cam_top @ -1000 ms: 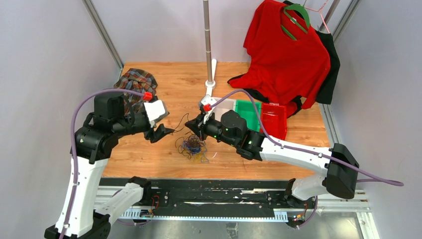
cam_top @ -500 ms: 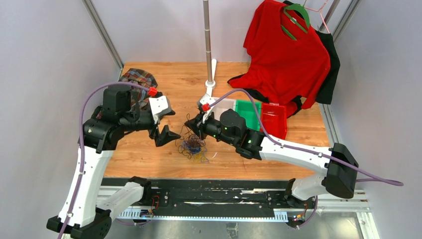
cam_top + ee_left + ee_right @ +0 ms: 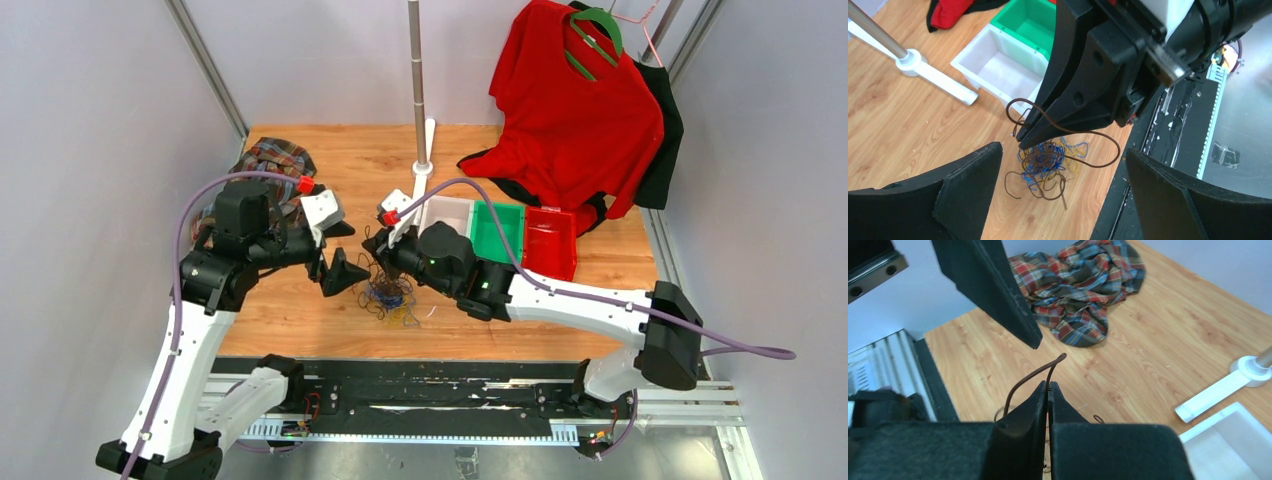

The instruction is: Untangle the cables

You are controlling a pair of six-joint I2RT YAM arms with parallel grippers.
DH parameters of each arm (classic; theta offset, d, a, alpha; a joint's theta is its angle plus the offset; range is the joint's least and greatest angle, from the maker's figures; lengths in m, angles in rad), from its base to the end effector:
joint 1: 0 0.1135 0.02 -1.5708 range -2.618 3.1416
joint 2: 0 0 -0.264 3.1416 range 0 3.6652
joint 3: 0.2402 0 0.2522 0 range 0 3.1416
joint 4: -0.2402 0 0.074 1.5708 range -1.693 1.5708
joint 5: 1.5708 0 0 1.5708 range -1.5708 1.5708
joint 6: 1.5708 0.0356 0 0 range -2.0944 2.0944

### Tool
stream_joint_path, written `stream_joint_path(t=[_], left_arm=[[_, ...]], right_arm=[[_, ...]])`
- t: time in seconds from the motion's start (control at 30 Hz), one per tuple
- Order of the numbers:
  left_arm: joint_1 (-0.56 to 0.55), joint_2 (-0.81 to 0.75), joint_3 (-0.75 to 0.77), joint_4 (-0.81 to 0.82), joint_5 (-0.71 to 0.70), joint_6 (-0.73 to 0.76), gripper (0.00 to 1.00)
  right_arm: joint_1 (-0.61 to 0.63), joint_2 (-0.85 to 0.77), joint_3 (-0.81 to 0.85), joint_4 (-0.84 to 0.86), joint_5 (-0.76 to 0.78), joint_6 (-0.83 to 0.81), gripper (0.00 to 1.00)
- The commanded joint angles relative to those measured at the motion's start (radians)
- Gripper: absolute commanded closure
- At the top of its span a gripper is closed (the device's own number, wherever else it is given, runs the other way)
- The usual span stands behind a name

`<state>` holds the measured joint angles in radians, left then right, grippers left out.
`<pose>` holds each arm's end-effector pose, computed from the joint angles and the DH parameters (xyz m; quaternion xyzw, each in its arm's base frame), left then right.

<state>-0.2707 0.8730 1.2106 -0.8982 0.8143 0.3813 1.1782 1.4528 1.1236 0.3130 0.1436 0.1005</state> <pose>0.1328 -0.0637 0.4012 0.4389 0.6999 -0.3215 0.4628 0.1384 0.3208 0.3515 -0.3216 0.6360 0.3764 0.5919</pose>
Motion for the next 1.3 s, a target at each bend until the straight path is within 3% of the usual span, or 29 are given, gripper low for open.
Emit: stream_joint_path(t=[0.0, 0.3, 0.53, 0.77, 1.0, 1.27], left_arm=[[-0.005, -0.029, -0.015, 0.082, -0.010, -0.076, 0.02], [-0.005, -0.107, -0.143, 0.240, -0.091, -0.244, 0.04], [-0.005, -0.138, -0.189, 0.252, -0.147, -0.241, 0.10], [-0.005, -0.151, -0.217, 0.236, -0.287, -0.159, 0.24], [-0.005, -0.227, -0.233, 0.166, 0.001, -0.137, 0.09], [-0.005, -0.248, -0.262, 0.168, 0.088, -0.099, 0.06]], right_arm=[[0.041, 0.040, 0.080, -0.023, 0.194, -0.050, 0.99], [0.128, 0.125, 0.178, -0.055, 0.483, -0.159, 0.99], [0.137, 0.119, 0.180, -0.061, 0.500, -0.172, 0.99], [0.137, 0.077, 0.160, -0.080, 0.457, -0.169, 0.99], [0.135, 0.095, 0.230, -0.192, 0.462, -0.130, 0.99], [0.136, 0.154, 0.354, -0.327, 0.462, -0.079, 0.99]])
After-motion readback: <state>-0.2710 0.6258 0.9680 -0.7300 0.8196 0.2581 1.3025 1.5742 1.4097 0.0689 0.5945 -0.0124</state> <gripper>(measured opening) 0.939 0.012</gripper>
